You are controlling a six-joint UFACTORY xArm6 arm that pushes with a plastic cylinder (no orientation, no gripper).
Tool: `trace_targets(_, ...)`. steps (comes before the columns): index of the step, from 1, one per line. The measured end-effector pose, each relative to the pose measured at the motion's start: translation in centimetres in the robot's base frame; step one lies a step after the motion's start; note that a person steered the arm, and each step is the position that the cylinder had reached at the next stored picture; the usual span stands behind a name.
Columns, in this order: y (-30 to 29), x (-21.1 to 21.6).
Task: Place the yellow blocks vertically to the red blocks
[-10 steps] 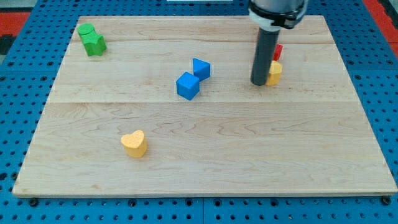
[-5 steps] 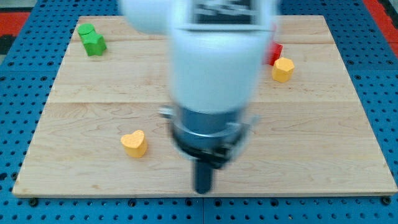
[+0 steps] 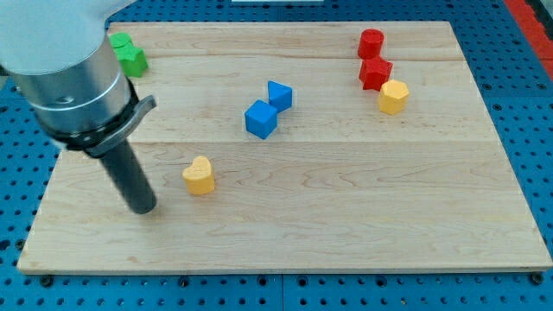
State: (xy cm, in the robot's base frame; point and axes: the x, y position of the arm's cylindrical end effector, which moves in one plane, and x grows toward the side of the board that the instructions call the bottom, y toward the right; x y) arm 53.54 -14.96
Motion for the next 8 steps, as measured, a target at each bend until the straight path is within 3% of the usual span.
trace_targets(1, 6.2, -3.7)
trace_targets(3, 14.7, -5.4)
trace_targets(4, 15.4, -5.2)
trace_targets(5, 10.4, -5.2)
trace_targets(6, 12.2, -7.9)
trace_targets(8, 22.3, -8.0)
